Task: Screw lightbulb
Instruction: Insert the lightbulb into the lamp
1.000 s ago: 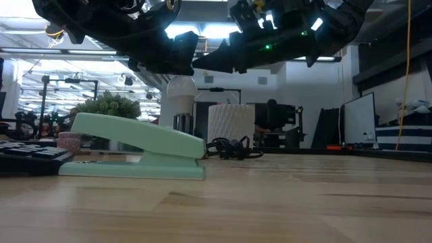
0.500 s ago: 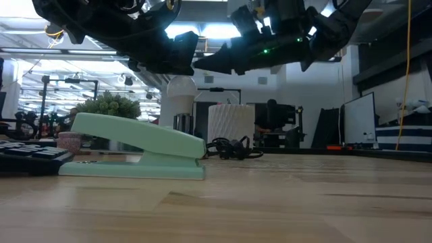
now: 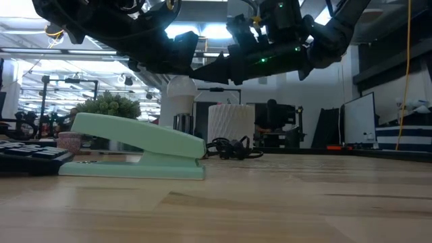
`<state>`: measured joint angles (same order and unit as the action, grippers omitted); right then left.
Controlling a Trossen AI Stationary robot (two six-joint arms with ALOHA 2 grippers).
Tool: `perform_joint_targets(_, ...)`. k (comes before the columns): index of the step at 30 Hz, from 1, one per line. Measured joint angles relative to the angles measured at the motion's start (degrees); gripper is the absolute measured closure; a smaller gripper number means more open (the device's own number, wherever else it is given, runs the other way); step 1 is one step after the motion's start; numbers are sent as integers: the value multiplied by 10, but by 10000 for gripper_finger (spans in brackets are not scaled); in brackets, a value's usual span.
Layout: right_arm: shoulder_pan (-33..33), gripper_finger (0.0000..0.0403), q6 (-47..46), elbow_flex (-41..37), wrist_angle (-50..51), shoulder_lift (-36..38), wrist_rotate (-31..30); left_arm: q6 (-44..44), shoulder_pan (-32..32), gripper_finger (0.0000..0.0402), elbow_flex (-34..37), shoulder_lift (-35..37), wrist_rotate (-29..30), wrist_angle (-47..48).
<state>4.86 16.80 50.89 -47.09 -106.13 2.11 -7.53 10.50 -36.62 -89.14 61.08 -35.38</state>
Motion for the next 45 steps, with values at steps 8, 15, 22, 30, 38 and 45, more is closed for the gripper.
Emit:
perform_joint_targets(8,0,339,0,0,-1,0,0,0,0,400,0,0,0,0)
perform_joint_targets(15,0,339,0,0,-35,0,-1,0,0,400,0,0,0,0)
perform_joint_targets(22,1,339,0,0,-14,0,-27,0,0,400,0,0,0,0)
perform_joint_targets(30,1,368,1,0,-10,0,-31,0,0,400,0,0,0,0)
perform_joint_targets(38,1,383,2,0,-10,0,-31,0,0,400,0,0,0,0)
perform_joint_targets(45,1,397,2,0,-26,0,-31,0,0,400,0,0,0,0)
